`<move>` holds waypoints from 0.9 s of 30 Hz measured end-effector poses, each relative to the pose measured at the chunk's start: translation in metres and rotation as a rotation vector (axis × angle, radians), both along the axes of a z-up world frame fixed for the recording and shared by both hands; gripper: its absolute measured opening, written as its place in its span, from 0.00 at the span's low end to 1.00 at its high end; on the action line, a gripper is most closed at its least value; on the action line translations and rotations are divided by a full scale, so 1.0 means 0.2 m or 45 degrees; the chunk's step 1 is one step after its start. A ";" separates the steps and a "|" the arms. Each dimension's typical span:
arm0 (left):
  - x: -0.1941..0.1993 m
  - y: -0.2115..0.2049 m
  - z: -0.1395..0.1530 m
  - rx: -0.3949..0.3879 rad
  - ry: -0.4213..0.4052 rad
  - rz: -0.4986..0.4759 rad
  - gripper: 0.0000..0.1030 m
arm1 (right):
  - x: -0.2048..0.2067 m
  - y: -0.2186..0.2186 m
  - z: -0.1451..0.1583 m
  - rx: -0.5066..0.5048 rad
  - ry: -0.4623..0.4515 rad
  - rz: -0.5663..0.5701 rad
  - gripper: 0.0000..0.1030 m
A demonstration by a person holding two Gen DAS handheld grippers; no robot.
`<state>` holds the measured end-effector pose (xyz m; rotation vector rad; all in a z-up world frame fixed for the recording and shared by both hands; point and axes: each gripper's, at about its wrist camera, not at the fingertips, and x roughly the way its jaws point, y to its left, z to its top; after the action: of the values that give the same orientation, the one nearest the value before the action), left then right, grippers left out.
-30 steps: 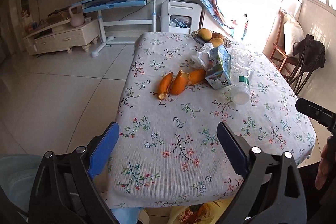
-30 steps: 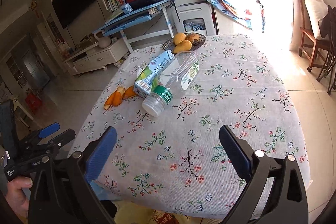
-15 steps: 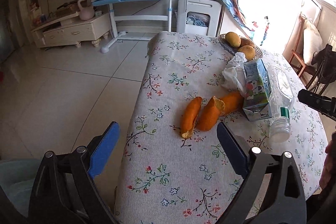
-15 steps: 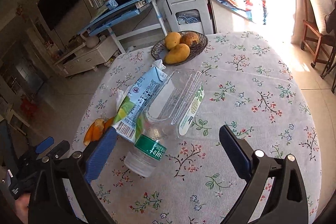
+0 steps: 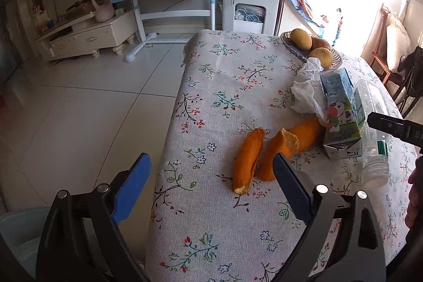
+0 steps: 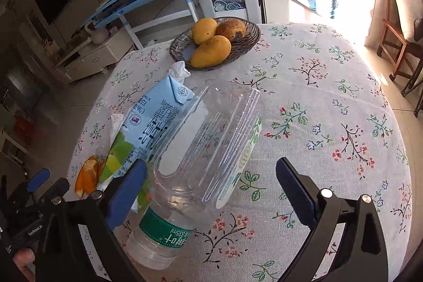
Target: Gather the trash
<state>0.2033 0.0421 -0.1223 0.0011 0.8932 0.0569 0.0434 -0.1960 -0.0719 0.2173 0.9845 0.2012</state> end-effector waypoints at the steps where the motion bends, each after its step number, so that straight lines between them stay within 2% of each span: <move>1: 0.01 0.00 -0.01 0.009 0.008 -0.001 0.87 | 0.00 -0.02 0.00 -0.009 0.004 -0.001 0.91; 6: 0.05 0.01 -0.02 0.018 0.027 0.004 0.87 | -0.01 -0.12 0.04 -0.097 0.002 -0.009 0.91; 10: 0.07 -0.02 -0.04 0.023 0.040 -0.010 0.87 | 0.03 -0.18 -0.02 0.081 0.056 -0.012 0.91; 12: 0.08 -0.04 -0.05 0.044 0.060 -0.025 0.84 | 0.05 -0.19 -0.06 0.180 0.108 -0.028 0.91; 14: 0.09 -0.05 -0.06 0.045 0.065 -0.035 0.81 | 0.07 -0.18 -0.08 0.219 0.131 -0.034 0.90; 16: 0.09 -0.05 -0.06 0.022 0.072 -0.045 0.75 | 0.07 -0.17 -0.08 0.201 0.125 -0.017 0.78; 22: 0.07 -0.06 -0.06 -0.052 0.106 -0.114 0.54 | 0.05 -0.10 -0.03 0.129 0.112 0.116 0.67; 27: 0.03 -0.05 -0.10 -0.106 0.184 -0.181 0.22 | 0.01 -0.08 -0.01 0.028 0.143 0.234 0.65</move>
<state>0.2094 0.0313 -0.1420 -0.0092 1.0369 -0.1148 0.0454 -0.2111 -0.0729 0.1598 1.1148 0.3710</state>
